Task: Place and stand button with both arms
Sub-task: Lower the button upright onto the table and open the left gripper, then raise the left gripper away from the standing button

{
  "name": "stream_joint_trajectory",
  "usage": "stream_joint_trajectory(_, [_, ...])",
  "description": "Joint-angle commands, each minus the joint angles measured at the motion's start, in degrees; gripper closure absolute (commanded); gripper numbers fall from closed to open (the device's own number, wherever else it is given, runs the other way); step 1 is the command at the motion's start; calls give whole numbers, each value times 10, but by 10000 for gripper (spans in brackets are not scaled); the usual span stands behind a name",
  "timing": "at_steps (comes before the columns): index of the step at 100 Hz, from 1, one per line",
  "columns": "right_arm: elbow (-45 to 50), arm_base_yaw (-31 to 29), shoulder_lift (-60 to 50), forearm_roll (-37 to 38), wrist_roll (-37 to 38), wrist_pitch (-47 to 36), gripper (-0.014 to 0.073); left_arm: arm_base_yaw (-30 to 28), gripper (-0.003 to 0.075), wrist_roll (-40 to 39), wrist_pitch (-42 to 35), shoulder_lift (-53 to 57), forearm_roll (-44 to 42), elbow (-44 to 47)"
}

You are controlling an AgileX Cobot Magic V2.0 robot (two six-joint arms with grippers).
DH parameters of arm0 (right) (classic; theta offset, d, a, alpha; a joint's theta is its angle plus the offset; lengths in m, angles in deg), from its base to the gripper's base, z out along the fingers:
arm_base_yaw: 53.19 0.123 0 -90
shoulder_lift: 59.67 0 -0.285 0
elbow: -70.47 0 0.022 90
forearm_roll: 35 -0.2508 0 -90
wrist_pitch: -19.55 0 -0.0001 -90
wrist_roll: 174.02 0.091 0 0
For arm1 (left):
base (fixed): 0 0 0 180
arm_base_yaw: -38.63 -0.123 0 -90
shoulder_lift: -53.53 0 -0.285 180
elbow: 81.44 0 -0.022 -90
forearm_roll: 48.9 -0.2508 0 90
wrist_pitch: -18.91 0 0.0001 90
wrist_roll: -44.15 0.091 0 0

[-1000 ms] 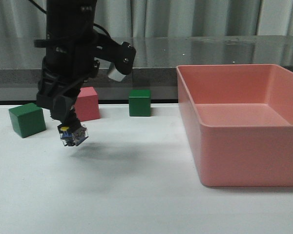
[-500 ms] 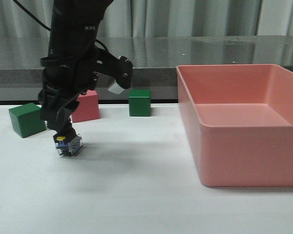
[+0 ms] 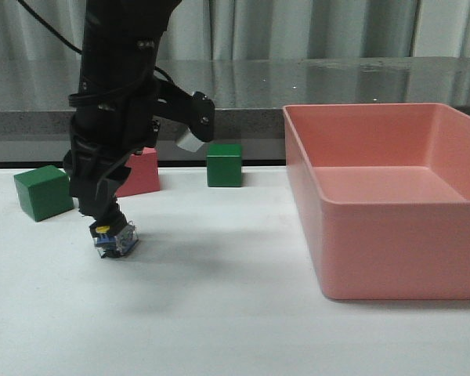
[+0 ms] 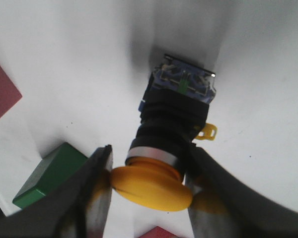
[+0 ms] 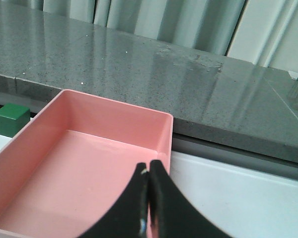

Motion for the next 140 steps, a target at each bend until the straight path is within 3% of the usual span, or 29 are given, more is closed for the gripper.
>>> stream_joint_trajectory(1, [-15, -4, 3, -1, -1, -41, 655, 4, 410, -9, 11, 31, -7, -16])
stream_joint_trajectory(17, [-15, -4, 3, -1, -1, -41, 655, 4, 286, -9, 12, 31, -9, -16])
stream_joint_trajectory(57, [-15, -4, 3, -1, -1, -41, 655, 3, 286, -9, 51, 44, -13, -17])
stream_joint_trajectory(86, [-15, -4, 3, -1, -1, -41, 655, -33, 295, -12, 51, 129, 11, -17])
stream_joint_trajectory(103, [-15, -4, 3, -1, -1, -41, 655, -75, 426, -50, 51, 198, 71, -17])
stream_joint_trajectory(121, [-15, -4, 3, -1, -1, -41, 655, -147, 740, -50, 50, 266, 181, -17])
stream_joint_trajectory(140, [-15, -4, 3, -1, -1, -41, 655, -229, 740, -41, -7, 346, 323, 2])
